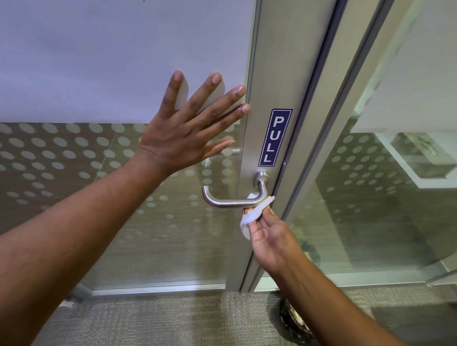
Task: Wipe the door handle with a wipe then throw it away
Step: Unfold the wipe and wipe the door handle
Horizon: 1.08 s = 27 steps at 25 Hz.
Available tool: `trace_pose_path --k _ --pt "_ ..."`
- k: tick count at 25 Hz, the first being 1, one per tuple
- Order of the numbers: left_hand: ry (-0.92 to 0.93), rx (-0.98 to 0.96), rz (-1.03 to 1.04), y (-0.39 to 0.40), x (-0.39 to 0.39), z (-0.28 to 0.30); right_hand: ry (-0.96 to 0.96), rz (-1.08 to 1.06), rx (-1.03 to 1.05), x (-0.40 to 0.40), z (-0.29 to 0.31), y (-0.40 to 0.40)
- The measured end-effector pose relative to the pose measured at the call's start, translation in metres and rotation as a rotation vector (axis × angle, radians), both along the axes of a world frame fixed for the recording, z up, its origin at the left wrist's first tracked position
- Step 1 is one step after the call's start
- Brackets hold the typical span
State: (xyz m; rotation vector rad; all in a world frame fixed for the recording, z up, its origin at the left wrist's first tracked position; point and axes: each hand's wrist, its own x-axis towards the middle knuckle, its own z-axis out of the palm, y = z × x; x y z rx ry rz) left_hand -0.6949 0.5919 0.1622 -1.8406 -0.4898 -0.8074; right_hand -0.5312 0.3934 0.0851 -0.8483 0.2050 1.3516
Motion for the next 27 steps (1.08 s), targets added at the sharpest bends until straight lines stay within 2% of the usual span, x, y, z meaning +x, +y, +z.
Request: trace_pose_path --k 6,15,19,21,24,27 --pt "-0.006 -0.002 0.014 0.002 0.001 -0.003 0.156 0.131 0.034 -0.041 0.002 0.010" --pt "0.004 0.004 0.045 0.000 0.002 0.000 0.043 0.203 0.035 -0.030 -0.007 0.009" --pt "0.032 -0.034 0.058 -0.003 0.001 0.002 0.127 0.263 0.028 -0.046 -0.002 0.025" --pt "0.065 -0.049 0.052 -0.009 0.001 0.006 0.107 0.264 0.025 -0.049 -0.004 0.027" --pt "0.032 -0.244 -0.023 -0.031 0.000 0.011 0.007 0.341 0.026 -0.043 -0.009 0.010" --pt "-0.207 -0.700 -0.257 -0.083 -0.020 -0.022 -0.026 0.406 0.031 -0.031 -0.015 -0.015"
